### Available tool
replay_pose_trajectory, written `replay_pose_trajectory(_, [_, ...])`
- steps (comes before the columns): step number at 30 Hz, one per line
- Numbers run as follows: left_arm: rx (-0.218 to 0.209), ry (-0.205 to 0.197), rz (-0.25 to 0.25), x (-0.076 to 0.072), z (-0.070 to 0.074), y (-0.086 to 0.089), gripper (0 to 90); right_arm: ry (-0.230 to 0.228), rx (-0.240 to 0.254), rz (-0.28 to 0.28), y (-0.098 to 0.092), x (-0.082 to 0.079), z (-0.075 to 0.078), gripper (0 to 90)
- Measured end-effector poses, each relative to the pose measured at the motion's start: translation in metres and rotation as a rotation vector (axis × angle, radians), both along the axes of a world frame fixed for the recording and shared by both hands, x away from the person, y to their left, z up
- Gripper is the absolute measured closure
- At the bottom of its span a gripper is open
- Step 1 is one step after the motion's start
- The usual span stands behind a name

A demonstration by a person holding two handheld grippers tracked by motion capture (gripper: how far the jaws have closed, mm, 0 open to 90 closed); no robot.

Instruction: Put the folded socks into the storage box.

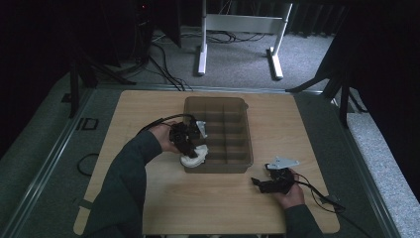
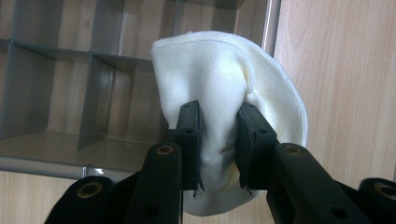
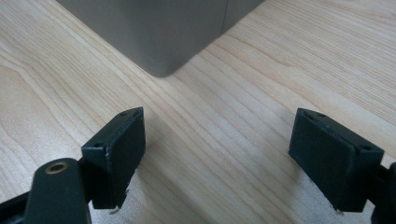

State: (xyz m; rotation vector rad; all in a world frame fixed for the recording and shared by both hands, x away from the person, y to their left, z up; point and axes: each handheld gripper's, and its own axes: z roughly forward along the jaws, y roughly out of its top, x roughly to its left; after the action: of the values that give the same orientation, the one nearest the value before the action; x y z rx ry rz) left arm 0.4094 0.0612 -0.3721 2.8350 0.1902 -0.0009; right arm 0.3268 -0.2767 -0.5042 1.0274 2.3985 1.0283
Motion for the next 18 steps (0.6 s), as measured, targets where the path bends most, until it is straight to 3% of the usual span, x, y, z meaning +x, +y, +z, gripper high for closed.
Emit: replay_pose_trajectory(18, [0.007, 0.031, 0.003, 0.0081, -0.0068, -0.0029, 73.5, 0.001, 0.0, 0.0, 0.0, -0.0001, 0.0, 18.3])
